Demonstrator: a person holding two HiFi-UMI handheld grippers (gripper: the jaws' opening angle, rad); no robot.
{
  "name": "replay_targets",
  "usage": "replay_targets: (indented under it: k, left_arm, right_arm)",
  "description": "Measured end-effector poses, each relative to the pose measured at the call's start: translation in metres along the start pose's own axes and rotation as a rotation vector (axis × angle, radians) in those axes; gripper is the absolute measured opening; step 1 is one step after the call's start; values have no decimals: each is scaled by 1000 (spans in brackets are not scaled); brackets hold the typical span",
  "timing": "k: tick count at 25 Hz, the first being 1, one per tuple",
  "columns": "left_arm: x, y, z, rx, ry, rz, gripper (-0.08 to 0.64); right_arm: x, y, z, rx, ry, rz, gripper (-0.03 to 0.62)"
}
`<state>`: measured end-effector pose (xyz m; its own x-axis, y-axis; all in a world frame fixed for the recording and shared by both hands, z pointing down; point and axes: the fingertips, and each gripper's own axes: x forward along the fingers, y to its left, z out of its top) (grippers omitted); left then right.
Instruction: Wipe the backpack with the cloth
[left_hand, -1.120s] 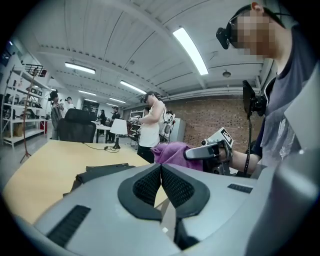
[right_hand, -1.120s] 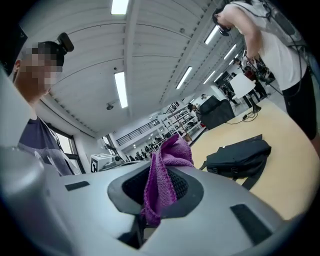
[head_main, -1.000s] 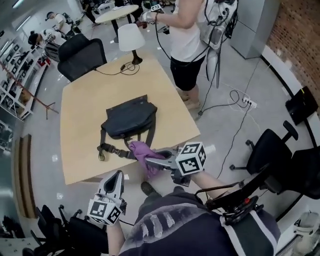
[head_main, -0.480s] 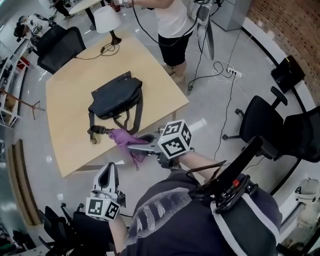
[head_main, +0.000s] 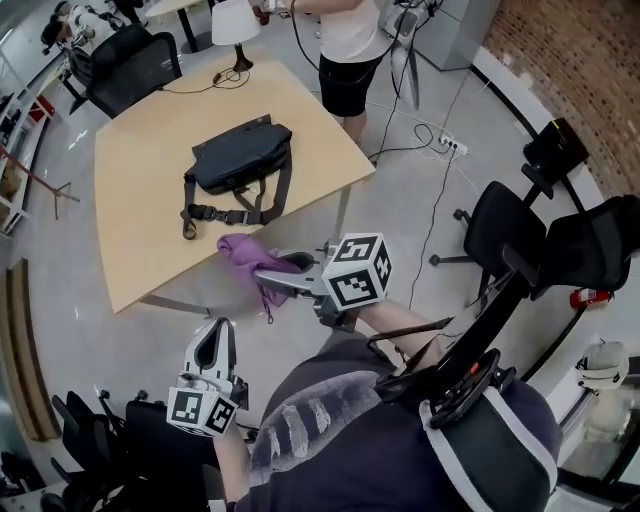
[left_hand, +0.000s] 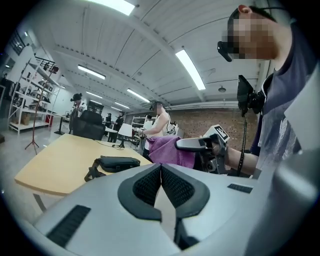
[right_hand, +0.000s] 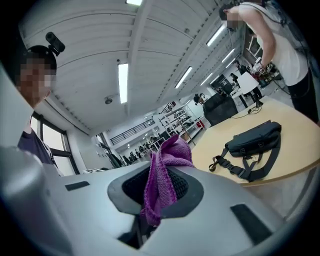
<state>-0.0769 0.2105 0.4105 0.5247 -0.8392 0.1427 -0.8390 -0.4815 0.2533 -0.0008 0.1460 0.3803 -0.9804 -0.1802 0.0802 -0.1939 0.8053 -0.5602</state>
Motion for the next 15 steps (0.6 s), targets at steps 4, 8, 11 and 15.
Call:
replay_targets:
  k: [4, 8, 11, 15]
  left_arm:
    - [-30, -12, -10, -10, -6, -43, 11]
    - [-49, -23, -21, -11, 8, -77, 11]
    - [-57, -26, -25, 1, 6, -84, 11]
    - [-63, -38, -25, 12, 7, -69, 11]
  right_arm:
    - [1, 38, -20, -23, -6, -15, 32]
    - [-12, 62, -42, -32, -3, -48, 32]
    - [-21, 74, -50, -58, 14, -65, 32]
    - [-43, 86, -55, -81, 0, -87, 32]
